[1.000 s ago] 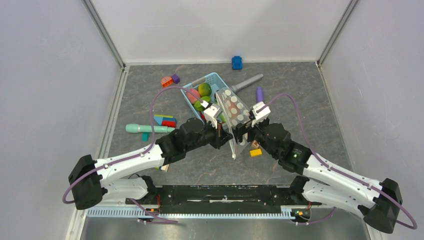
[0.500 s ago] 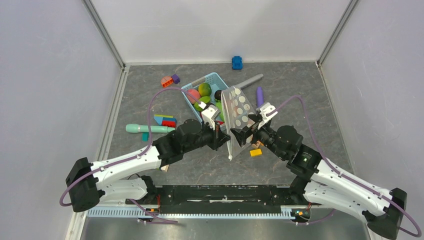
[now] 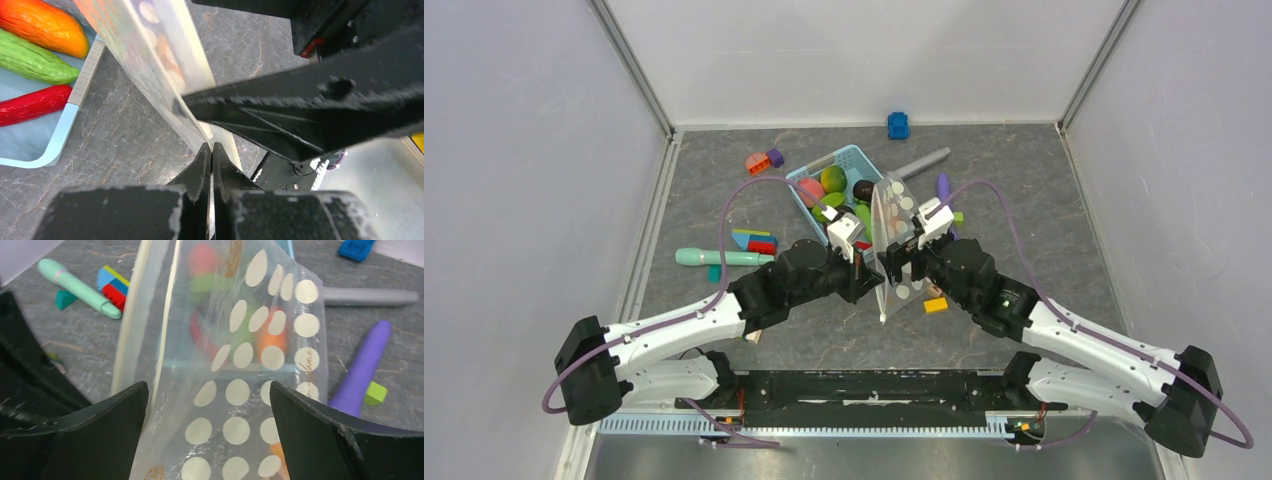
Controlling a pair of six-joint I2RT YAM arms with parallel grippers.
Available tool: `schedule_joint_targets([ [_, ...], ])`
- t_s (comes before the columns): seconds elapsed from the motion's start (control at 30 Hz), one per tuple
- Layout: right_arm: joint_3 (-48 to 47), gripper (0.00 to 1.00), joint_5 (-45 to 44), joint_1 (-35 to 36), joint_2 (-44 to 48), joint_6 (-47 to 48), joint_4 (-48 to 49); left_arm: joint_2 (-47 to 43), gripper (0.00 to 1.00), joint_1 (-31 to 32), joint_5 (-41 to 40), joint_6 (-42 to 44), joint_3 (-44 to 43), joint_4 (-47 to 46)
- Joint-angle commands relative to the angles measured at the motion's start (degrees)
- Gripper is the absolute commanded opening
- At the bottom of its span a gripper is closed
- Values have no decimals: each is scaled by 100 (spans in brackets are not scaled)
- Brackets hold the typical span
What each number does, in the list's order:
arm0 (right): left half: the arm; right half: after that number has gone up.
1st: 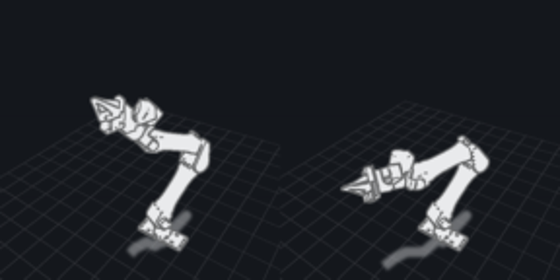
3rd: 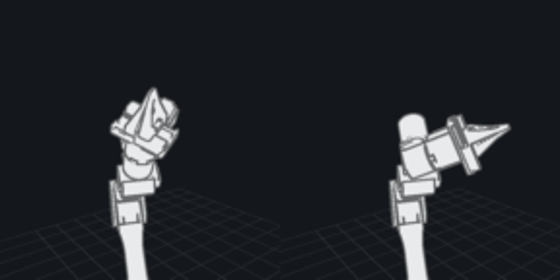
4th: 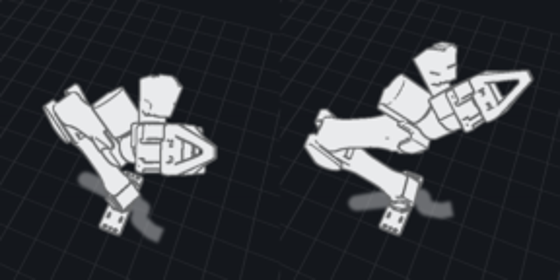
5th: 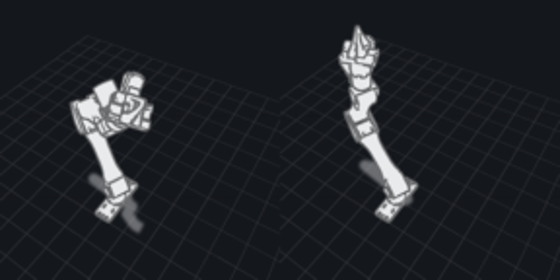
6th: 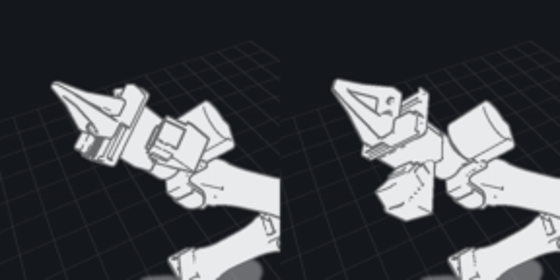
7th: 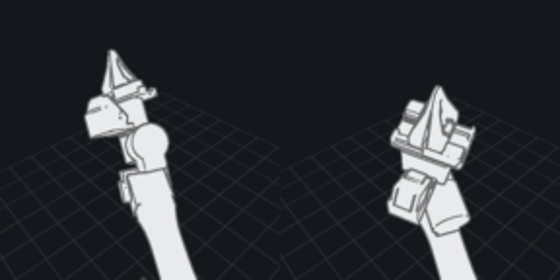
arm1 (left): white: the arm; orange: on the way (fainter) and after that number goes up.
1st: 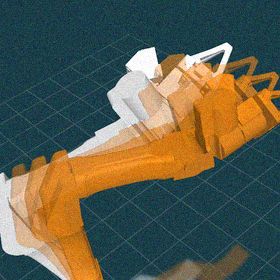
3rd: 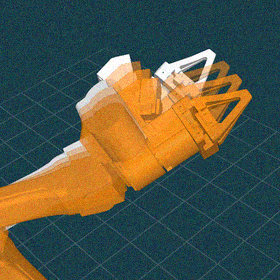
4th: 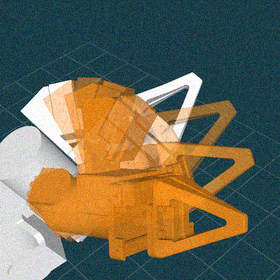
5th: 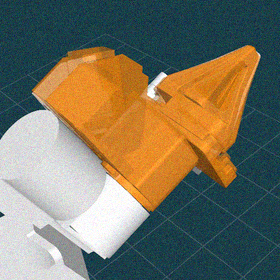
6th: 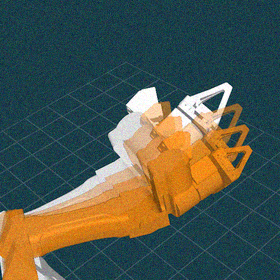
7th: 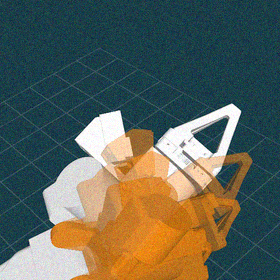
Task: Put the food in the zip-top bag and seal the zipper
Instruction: Open the zipper of the food storage bag at the center of the board.
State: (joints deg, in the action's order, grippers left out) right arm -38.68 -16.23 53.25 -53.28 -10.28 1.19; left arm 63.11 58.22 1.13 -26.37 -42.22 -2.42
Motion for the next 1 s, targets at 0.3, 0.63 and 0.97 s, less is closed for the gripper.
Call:
schedule_joint_targets([
  [0.3, -930, 60, -707, 38, -948, -897, -330, -114, 2, 5, -409, 77, -130, 35],
  [0.63, -1276, 0, 1437, 49, -920, -699, -243, -1446, 2, 2, -2303, -98, -369, 1524],
  [0.97, -2333, 0, 3748, 473, -2205, -1004, 1257, -3517, 99, -1, -2844, -767, -732, 3494],
])
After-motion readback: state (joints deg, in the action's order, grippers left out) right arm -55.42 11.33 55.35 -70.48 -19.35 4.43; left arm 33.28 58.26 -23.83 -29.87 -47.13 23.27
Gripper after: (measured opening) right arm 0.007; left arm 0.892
